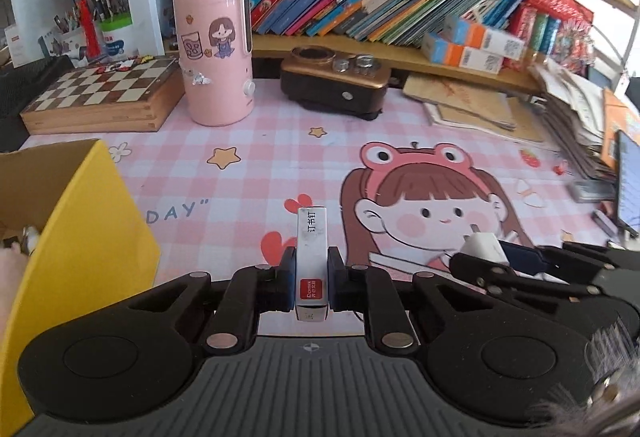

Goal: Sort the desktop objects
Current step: 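Grasp the small white-and-red box with the left tool while the right tool holds the charger, then carry the small box and charger over the yellow box with both tools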

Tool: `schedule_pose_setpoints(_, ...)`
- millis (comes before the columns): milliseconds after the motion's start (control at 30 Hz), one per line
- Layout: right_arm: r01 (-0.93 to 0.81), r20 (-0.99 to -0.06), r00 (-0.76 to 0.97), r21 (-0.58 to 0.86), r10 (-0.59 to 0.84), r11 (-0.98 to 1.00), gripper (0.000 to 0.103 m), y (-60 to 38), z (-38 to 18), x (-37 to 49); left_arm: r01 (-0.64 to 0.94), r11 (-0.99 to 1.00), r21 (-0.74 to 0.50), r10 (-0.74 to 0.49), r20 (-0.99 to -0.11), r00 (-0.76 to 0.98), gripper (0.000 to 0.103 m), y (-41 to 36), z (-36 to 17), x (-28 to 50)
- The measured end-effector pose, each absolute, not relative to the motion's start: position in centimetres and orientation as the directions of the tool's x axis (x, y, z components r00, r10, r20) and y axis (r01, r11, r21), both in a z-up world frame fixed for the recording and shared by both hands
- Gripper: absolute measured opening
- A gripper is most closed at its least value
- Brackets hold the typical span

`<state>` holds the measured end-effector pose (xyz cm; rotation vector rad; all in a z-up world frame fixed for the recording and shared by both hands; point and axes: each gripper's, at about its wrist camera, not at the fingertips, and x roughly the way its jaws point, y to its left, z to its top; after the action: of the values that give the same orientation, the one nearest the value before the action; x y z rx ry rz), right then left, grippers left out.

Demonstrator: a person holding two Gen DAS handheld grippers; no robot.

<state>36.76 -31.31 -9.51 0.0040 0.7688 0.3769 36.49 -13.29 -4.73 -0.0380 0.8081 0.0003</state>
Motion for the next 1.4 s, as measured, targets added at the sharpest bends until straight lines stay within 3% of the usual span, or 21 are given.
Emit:
schedule_pose_setpoints(633,-0.309,-0.695,0.639,0.161,0.330,0.937,0.031,-30.4,-4.5,27.2,0.058,0.992,-0.112,-0.118,-0.654,0.747,0.013,-11.3,-0.8,24.7)
schedule_pose_setpoints(1400,-0.293,-0.702,0.638,0.160,0.317,0.943,0.031,-22.2,-2.5,13.5,0.080,0.981,-0.175,-0.173,-0.620,0.766,0.013,-2.5,0.0,11.8)
